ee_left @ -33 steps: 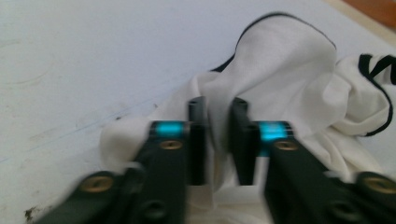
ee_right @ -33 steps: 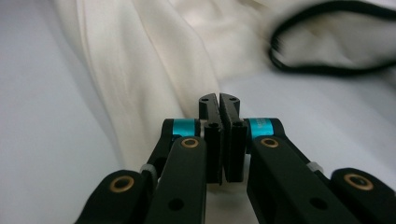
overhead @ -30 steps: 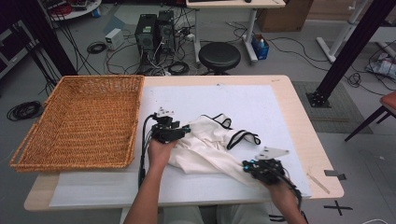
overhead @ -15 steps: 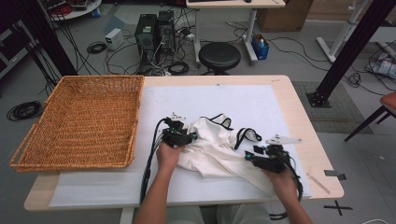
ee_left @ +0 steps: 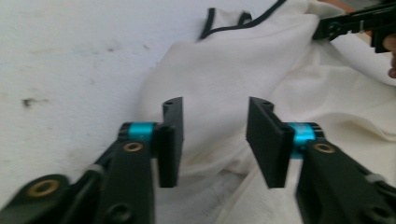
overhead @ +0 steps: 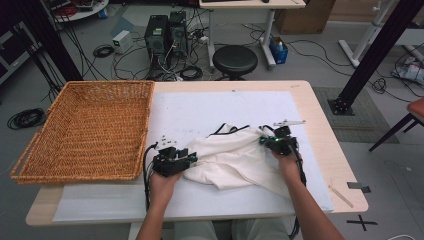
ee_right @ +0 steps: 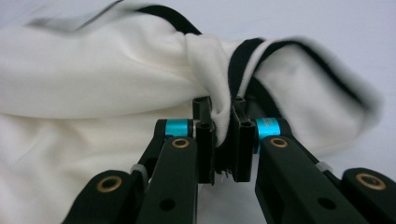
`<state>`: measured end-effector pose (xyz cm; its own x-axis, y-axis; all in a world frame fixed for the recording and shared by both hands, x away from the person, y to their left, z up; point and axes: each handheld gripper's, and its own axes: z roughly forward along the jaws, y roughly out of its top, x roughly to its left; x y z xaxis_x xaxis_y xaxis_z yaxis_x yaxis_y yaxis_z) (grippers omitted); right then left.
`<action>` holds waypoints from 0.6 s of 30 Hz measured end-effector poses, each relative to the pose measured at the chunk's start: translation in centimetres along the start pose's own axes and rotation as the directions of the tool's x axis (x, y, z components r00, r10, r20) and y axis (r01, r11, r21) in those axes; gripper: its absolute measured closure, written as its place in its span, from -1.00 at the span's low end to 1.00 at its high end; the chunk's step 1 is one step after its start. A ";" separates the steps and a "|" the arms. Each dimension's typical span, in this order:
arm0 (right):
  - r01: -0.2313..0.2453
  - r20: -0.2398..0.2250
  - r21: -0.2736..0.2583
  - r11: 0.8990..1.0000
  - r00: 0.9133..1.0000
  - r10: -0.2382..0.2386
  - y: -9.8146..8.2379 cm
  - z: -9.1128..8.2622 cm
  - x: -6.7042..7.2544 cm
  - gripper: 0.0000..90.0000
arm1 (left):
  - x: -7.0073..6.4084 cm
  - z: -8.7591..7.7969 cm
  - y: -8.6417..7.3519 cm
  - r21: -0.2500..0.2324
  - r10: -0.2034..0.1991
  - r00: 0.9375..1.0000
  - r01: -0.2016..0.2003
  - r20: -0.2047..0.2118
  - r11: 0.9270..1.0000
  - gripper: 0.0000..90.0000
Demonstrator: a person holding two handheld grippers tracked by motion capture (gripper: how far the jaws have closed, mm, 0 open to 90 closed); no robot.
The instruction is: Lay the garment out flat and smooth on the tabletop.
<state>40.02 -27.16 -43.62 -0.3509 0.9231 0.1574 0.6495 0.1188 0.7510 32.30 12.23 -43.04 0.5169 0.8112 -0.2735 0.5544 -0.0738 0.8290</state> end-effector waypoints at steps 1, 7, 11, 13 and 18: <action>-0.040 0.049 -0.046 0.998 0.998 0.042 0.0 -0.6 -0.6 0.86 | 0.0 0.1 0.1 -0.002 0.005 1.000 -0.005 -0.001 1.000 0.13; -0.032 0.075 -0.118 0.992 0.996 0.041 -0.4 -3.2 -0.7 0.22 | -0.5 2.4 1.2 0.008 0.027 1.000 -0.027 0.000 1.000 0.01; -0.014 0.045 -0.131 0.991 0.999 0.020 -2.1 -6.1 -1.2 -0.06 | -0.7 5.2 1.8 0.052 0.040 0.999 -0.039 -0.019 0.998 -0.11; 0.005 0.020 -0.090 0.996 1.000 -0.003 -3.1 -6.9 -1.5 -0.15 | -0.5 6.8 1.9 0.093 0.028 0.999 -0.025 -0.033 0.995 -0.15; 0.008 -0.004 0.038 0.999 1.000 -0.008 -5.1 -6.8 -1.8 -0.25 | -0.6 7.9 2.2 0.093 -0.007 0.999 0.012 -0.050 0.996 0.91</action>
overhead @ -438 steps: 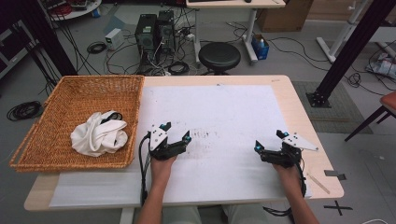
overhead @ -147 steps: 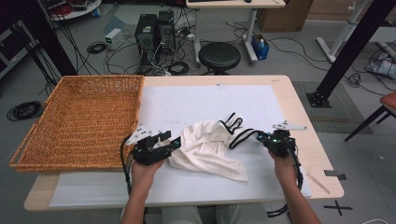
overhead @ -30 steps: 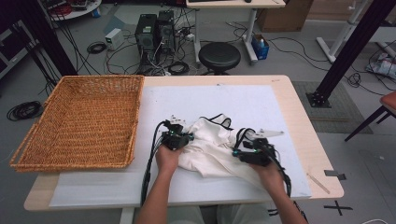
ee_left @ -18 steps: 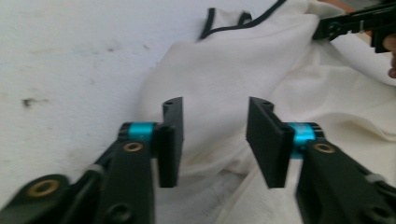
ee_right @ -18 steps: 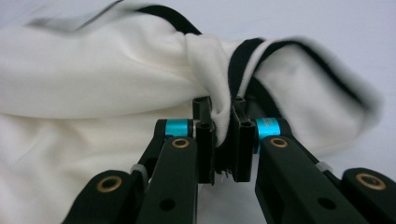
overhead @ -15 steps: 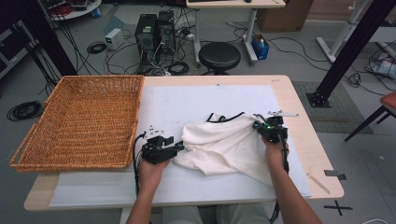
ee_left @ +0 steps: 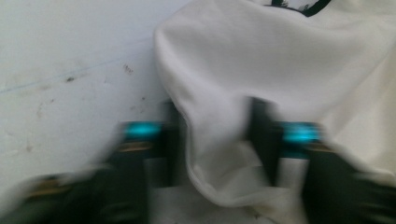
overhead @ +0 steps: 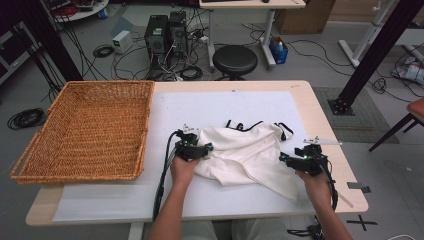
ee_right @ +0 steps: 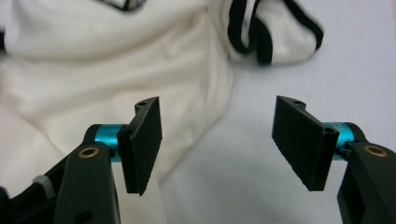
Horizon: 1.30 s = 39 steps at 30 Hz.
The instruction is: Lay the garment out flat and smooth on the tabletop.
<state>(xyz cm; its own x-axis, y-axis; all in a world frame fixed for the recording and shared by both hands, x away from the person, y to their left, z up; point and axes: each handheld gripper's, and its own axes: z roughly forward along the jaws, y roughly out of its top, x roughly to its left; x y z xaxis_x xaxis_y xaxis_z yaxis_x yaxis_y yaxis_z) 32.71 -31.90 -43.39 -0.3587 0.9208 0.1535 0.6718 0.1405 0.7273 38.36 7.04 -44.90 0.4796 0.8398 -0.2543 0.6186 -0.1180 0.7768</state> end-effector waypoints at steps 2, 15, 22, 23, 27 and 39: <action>0.006 -0.015 0.017 1.000 1.000 -0.005 -0.5 0.4 0.3 -0.24 | 0.4 -0.7 0.1 -0.007 -0.008 1.000 0.008 -0.012 1.000 0.93; 0.254 -0.213 0.051 0.966 0.948 -0.238 -0.2 0.9 3.7 0.98 | 3.1 -8.9 -1.1 -0.198 -0.064 0.996 0.050 -0.064 0.979 0.94; 0.281 -0.028 0.032 0.959 0.960 -0.280 -0.7 -2.3 2.6 1.00 | 2.6 -7.5 -0.2 -0.202 -0.066 0.997 0.058 -0.033 0.978 0.31; 0.269 0.017 0.031 0.963 0.963 -0.270 -0.7 -2.4 2.1 1.00 | 2.4 -7.2 -0.3 -0.187 -0.068 0.997 0.062 -0.027 0.980 0.14; 0.178 -0.011 -0.004 0.984 0.984 -0.178 -0.6 -2.2 1.3 0.69 | 2.0 -6.7 -1.3 -0.141 -0.038 0.999 0.036 -0.009 0.989 0.01; 0.302 -0.086 0.080 0.950 0.952 -0.295 3.4 4.4 5.2 0.88 | 2.9 -3.4 -0.3 -0.072 -0.082 0.995 0.077 -0.061 0.994 0.93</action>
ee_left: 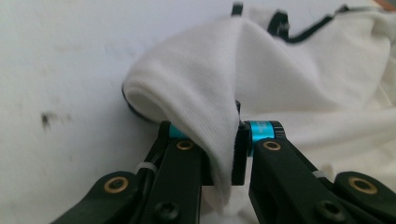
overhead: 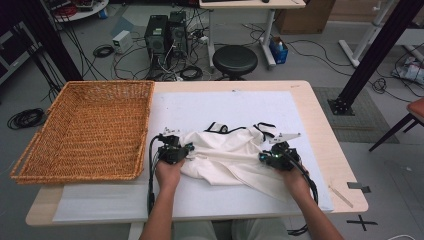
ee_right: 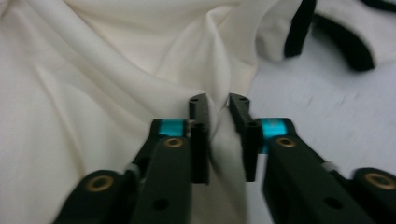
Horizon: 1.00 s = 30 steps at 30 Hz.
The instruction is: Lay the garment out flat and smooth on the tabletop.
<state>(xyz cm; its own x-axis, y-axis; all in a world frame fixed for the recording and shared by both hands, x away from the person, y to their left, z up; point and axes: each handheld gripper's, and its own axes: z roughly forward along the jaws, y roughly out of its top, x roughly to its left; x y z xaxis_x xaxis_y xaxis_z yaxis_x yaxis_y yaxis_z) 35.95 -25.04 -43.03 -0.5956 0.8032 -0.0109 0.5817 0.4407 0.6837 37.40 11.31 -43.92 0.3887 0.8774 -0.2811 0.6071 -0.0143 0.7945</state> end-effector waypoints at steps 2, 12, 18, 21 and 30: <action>-0.069 0.039 -0.066 0.995 0.997 0.071 0.6 0.0 -1.4 0.89 | 0.2 -0.1 0.9 -0.063 -0.009 1.000 0.009 0.001 0.998 0.93; -0.268 0.172 -0.171 0.948 0.939 0.297 -0.4 0.6 -3.9 0.20 | -0.2 -0.1 0.0 -0.029 -0.010 1.000 0.010 0.009 1.000 -0.01; -0.303 0.078 -0.233 0.924 0.941 0.329 -3.5 -3.8 -2.4 0.08 | -1.2 -1.3 -2.2 0.071 0.055 0.998 -0.056 0.020 0.996 0.00; -0.288 0.068 -0.219 0.932 0.949 0.309 -5.5 -5.2 -1.0 0.07 | -1.7 -2.5 -2.8 0.018 0.020 1.000 -0.020 0.001 1.000 0.00; -0.209 0.126 -0.077 0.975 0.968 0.217 -7.4 -4.6 1.3 0.59 | -3.1 -0.5 -2.2 0.123 0.070 0.998 -0.070 0.001 0.990 0.81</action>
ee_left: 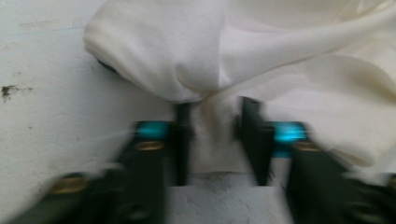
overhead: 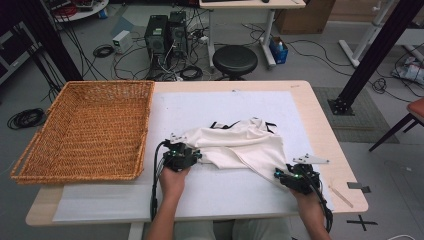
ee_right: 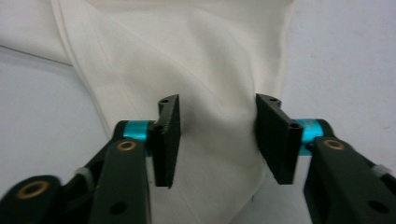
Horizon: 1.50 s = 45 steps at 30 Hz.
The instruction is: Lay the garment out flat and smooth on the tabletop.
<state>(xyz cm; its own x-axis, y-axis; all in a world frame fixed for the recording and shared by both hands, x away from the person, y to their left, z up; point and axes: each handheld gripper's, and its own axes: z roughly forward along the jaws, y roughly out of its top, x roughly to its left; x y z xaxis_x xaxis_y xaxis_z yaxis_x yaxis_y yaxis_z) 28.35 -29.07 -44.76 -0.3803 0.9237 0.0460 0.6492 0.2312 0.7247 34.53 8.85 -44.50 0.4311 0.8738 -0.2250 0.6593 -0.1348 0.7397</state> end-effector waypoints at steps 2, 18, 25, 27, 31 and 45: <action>0.033 -0.028 0.004 0.999 0.999 -0.033 -0.1 -0.1 -0.1 0.93 | -0.6 -0.4 -0.3 0.006 0.047 0.999 -0.047 -0.006 0.999 0.93; 0.063 -0.154 -0.061 0.996 0.986 -0.072 -4.6 -6.6 -1.2 0.92 | -2.6 -10.7 -10.4 -0.288 0.112 0.965 -0.041 0.235 0.957 0.90; 0.006 -0.118 -0.115 0.993 0.993 -0.020 -3.6 -9.0 -2.2 0.29 | -1.3 -11.1 -8.5 -0.292 0.031 0.985 0.020 0.168 0.956 0.05; -0.036 -0.089 -0.126 0.991 0.996 0.025 -3.1 -8.1 -2.9 0.09 | -1.3 -9.7 -7.3 -0.248 0.039 0.988 -0.001 0.151 0.969 0.05; -0.070 -0.069 -0.079 0.994 0.996 0.064 -2.2 -4.7 -3.7 0.04 | -1.7 -5.9 -5.5 -0.154 0.051 0.988 -0.028 0.146 0.988 0.05; 0.112 -0.120 -0.053 0.992 0.986 -0.118 3.5 0.7 -1.1 0.96 | -0.7 -4.7 -3.8 -0.154 -0.023 1.000 0.022 -0.002 0.988 0.90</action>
<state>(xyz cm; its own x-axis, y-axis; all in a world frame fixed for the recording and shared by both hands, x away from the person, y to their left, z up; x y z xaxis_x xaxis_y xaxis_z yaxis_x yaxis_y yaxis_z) 31.48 -29.07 -42.71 -0.5306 0.8466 0.0426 0.5667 0.3169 0.7606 28.86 10.96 -44.15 0.4146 0.8778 -0.2401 0.5662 -0.0423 0.8232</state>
